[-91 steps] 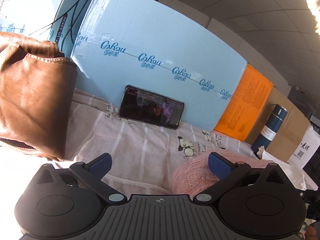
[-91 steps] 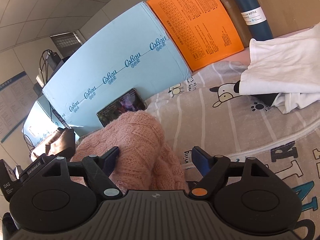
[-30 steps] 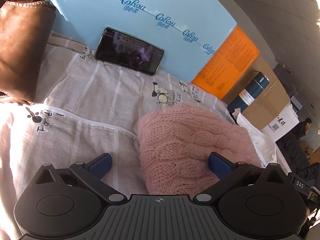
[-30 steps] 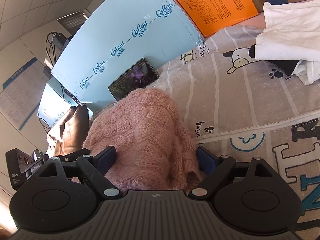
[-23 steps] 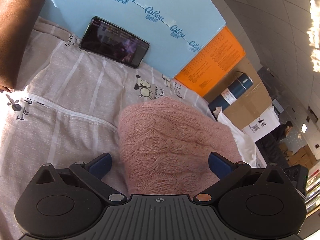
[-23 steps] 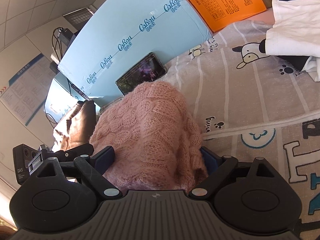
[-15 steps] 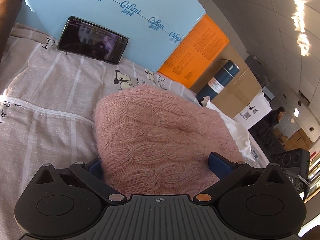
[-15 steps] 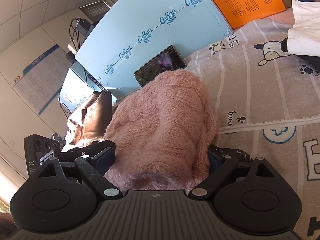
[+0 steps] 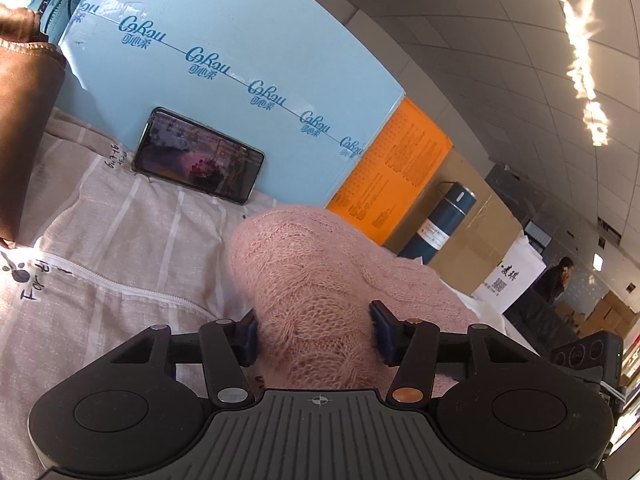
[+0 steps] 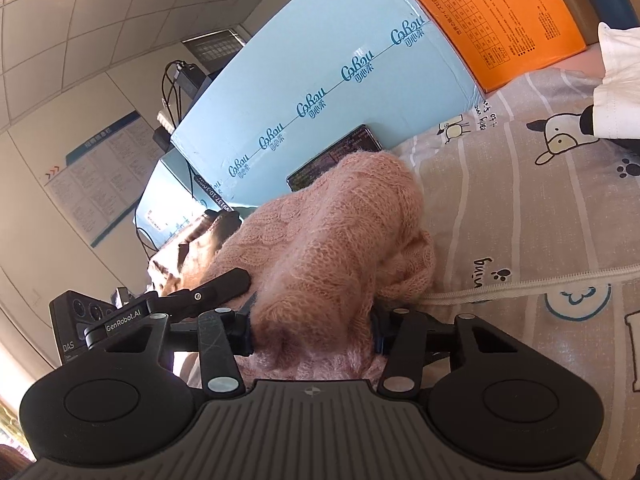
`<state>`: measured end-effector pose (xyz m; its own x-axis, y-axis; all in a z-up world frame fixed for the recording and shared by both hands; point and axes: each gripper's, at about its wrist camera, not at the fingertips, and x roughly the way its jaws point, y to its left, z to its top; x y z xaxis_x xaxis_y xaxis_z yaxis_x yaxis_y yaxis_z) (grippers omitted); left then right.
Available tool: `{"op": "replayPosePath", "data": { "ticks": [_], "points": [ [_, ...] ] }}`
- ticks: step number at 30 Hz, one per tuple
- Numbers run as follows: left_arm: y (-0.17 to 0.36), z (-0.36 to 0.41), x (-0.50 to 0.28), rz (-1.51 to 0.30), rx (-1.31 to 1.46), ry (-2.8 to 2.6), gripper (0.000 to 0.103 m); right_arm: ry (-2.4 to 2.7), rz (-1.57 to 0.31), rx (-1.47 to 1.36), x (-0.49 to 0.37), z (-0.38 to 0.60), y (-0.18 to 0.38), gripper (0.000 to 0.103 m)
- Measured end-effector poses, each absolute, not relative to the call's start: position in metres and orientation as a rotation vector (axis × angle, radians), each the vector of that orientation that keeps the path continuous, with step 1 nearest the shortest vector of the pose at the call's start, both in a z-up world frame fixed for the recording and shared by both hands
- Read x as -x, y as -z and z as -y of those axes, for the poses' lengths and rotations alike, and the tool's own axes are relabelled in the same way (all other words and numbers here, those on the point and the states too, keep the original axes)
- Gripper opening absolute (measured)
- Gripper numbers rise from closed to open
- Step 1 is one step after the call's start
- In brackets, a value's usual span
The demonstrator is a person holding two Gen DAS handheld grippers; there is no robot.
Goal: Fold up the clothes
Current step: 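Grasp the folded cardigan with both grippers and lift it off the sheet, then carry the folded cardigan with both grippers and lower it onto the brown leather jacket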
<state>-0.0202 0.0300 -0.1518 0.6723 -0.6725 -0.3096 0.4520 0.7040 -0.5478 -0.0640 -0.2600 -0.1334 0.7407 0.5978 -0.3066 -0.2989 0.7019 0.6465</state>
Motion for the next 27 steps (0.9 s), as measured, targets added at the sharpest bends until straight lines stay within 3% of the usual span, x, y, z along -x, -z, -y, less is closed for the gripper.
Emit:
{"op": "replayPosePath", "data": {
  "ticks": [7,12,27],
  "points": [
    [0.142,-0.047,0.03,-0.428,0.477,0.641,0.042,-0.463,-0.532,-0.652,0.066,0.244,0.125,0.043],
    [0.126,-0.077,0.054,-0.245,0.46,0.513,0.042,-0.504,-0.461,-0.642,0.077,0.201,0.093,0.043],
    [0.072,-0.215,0.091,0.126,0.323,-0.037,0.042,-0.661,-0.3,-0.339,0.011,-0.02,0.016,0.043]
  ]
}}
